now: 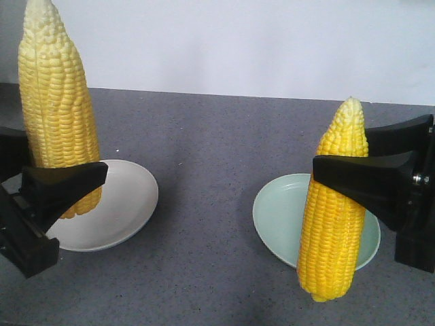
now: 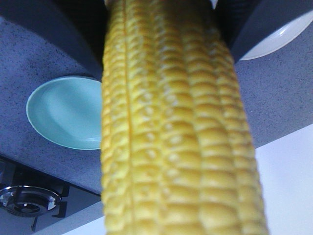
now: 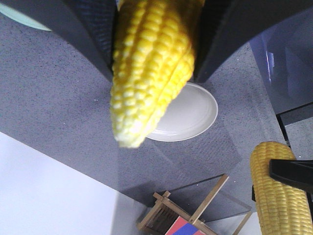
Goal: Distribute corn equally
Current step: 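Drive the base closer until the cobs hover above the two plates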
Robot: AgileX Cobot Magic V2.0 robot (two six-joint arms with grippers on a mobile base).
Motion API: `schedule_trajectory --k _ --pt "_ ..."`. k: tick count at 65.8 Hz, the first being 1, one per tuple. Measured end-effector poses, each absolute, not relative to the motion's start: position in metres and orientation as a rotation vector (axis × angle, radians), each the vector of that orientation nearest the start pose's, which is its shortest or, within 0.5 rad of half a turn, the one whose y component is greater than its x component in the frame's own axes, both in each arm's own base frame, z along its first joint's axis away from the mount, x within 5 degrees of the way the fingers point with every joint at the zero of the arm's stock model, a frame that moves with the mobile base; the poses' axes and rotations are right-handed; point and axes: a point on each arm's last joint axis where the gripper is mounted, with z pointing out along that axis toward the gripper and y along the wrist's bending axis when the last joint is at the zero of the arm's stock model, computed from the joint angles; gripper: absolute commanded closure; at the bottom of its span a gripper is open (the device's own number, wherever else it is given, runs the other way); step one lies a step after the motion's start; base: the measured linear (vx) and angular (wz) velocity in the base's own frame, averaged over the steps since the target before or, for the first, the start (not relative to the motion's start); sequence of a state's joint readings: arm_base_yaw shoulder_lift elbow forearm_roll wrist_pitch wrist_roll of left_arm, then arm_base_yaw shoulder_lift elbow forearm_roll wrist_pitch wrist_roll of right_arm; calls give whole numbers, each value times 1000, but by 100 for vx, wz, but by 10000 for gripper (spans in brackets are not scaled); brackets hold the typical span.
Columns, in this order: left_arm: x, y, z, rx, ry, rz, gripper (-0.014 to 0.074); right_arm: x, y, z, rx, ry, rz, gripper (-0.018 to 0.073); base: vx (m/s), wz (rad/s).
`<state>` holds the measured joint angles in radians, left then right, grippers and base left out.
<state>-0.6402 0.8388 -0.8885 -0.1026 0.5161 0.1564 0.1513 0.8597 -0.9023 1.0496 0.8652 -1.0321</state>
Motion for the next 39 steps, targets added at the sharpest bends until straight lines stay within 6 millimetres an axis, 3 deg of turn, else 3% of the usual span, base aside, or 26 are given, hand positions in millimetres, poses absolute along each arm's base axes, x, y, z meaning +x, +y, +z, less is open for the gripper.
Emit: schedule_trajectory --k 39 --pt "133 -105 381 714 1837 -426 305 143 83 390 -775 1762 682 389 2 -3"
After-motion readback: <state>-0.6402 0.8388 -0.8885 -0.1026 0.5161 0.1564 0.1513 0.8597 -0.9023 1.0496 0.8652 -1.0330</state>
